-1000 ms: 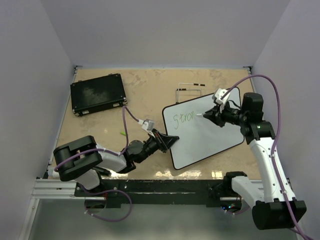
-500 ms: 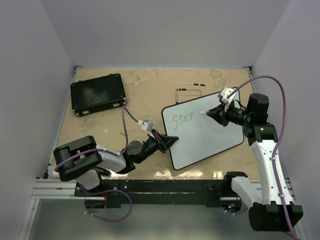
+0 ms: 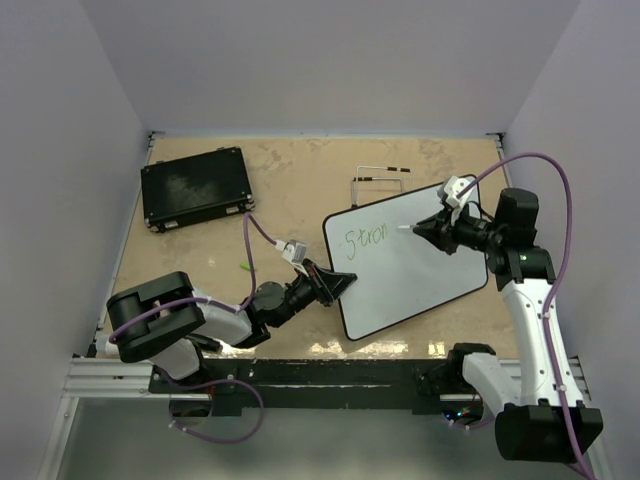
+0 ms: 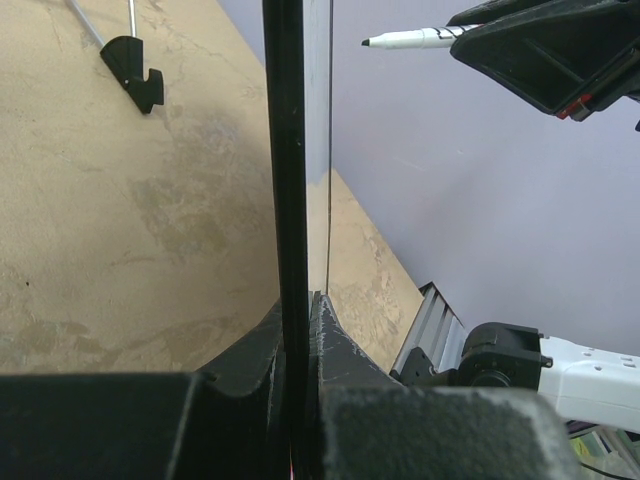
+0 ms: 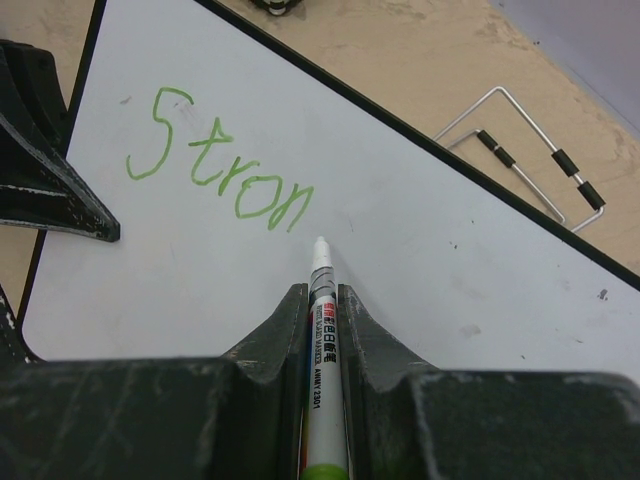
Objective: Write a sentence on the whiteboard
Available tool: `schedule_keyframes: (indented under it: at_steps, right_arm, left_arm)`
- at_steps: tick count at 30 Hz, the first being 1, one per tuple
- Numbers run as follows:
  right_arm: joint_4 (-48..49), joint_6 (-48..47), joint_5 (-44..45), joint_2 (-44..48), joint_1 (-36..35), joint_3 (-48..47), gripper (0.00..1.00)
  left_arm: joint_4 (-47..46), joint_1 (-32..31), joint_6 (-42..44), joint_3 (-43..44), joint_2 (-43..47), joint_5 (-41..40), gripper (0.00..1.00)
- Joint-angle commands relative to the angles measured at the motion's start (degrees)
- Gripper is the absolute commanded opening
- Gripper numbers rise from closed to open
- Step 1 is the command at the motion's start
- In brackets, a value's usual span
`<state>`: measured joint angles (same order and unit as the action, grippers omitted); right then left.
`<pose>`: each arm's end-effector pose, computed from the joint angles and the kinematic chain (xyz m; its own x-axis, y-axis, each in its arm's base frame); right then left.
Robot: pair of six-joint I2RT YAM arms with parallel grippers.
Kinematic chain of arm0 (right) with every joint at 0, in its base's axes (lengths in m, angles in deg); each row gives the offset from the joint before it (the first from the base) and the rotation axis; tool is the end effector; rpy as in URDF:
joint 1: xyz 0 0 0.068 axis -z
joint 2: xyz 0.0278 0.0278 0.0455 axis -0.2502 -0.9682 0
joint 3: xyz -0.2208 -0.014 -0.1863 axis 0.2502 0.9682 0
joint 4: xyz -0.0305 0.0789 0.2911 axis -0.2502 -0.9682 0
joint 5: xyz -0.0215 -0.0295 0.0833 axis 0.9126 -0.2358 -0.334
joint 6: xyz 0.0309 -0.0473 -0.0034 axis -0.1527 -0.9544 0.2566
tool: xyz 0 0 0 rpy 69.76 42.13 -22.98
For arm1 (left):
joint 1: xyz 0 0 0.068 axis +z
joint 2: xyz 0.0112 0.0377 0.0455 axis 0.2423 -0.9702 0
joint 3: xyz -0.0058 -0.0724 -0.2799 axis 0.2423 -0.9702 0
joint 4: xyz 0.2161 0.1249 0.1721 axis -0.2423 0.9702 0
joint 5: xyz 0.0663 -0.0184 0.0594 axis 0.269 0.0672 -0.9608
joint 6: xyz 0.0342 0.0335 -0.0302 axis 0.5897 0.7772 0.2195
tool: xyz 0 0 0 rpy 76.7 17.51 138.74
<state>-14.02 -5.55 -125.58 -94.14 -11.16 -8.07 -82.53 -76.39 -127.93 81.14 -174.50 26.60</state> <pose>0.2236 0.0178 0.3570 -0.1162 -0.2991 -0.9471 -0.8011 0.5919 -0.0887 0.1395 -0.2502 0.1551 -0.5309 -0.5051 -0.6804 0.5741 0.3762 -0.7272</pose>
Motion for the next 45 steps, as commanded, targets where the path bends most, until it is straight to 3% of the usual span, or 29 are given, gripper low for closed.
schedule_keyframes:
  at_steps: [1, 29, 45]
  right_arm:
    - [1.71, 0.45, -3.11, 0.74, 0.45, 0.1, 0.0]
    - [2.15, -0.25, -4.35, -0.93, 1.33, -0.08, 0.0]
    - [8.12, 3.87, -1.19, -2.86, 1.15, 1.94, 0.0]
  left_arm:
    - [0.25, -0.21, 5.64, -1.07, 0.9, 1.4, 0.0]
    - [0.52, -0.3, 5.55, -0.81, 1.08, 1.49, 0.0]
    - [0.17, -0.3, 5.46, -0.54, 0.2, 1.75, 0.0]
